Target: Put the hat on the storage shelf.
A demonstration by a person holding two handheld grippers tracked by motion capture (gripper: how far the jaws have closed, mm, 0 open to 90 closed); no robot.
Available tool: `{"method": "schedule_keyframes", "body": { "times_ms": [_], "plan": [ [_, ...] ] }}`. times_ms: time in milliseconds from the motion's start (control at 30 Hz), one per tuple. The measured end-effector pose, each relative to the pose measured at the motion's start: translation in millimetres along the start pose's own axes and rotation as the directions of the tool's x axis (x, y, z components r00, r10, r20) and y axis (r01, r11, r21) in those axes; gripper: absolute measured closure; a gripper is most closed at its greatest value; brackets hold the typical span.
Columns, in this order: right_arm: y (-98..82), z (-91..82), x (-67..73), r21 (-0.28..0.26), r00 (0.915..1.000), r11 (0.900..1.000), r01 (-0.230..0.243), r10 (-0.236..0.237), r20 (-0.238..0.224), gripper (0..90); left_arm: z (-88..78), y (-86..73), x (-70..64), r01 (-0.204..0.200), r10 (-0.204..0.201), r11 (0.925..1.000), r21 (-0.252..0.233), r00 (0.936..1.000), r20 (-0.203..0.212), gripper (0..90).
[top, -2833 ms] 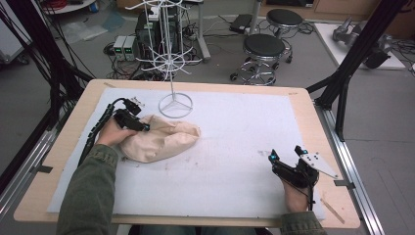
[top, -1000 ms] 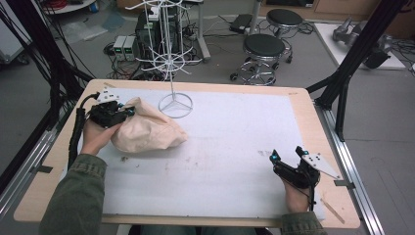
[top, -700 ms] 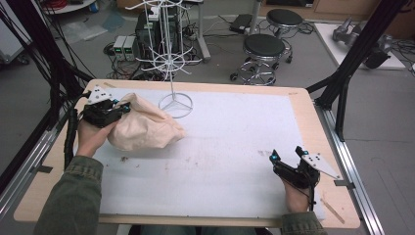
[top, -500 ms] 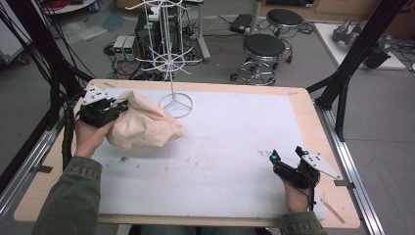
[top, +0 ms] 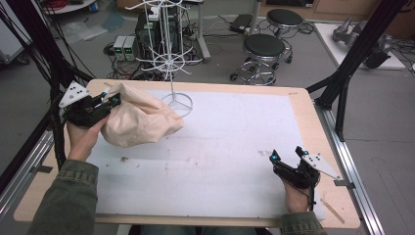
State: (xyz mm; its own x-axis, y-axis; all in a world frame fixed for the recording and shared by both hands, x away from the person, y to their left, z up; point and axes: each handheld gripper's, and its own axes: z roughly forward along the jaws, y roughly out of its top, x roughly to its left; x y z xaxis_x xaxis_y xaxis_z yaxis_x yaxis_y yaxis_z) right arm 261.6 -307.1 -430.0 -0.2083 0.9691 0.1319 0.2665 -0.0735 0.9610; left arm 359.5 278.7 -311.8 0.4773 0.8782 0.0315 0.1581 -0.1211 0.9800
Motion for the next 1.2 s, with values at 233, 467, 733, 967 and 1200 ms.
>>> {"method": "schedule_keyframes", "body": {
  "times_ms": [233,467,733,967,1200],
  "plan": [
    [0.1,0.0,-0.4,0.0,1.0,1.0,0.003,-0.003,0.001,9.7,-12.1,7.3,0.7,0.048,-0.049,0.9944,-0.094,0.9987,-0.011,76.3],
    [0.0,0.1,-0.1,0.0,1.0,1.0,0.0,0.0,0.0,9.7,-23.0,15.9,2.3,0.11,-0.115,0.975,-0.193,0.9933,-0.012,76.2],
    [-0.1,0.1,-0.1,-0.001,1.0,1.0,0.0,0.0,0.0,9.7,-31.1,26.8,-2.4,0.086,-0.093,0.9626,-0.257,0.9955,-0.015,76.2],
    [-0.1,0.0,-0.1,0.0,1.0,1.0,-0.001,0.001,-0.001,9.7,-30.3,35.7,-5.0,0.08,-0.09,0.9574,-0.277,0.9957,-0.021,76.2],
    [-0.1,0.1,-0.3,0.001,1.0,1.0,-0.004,0.004,-0.003,9.7,-30.8,47.8,-6.1,0.08,-0.092,0.945,-0.317,0.9955,-0.024,76.2]
  ]
}}
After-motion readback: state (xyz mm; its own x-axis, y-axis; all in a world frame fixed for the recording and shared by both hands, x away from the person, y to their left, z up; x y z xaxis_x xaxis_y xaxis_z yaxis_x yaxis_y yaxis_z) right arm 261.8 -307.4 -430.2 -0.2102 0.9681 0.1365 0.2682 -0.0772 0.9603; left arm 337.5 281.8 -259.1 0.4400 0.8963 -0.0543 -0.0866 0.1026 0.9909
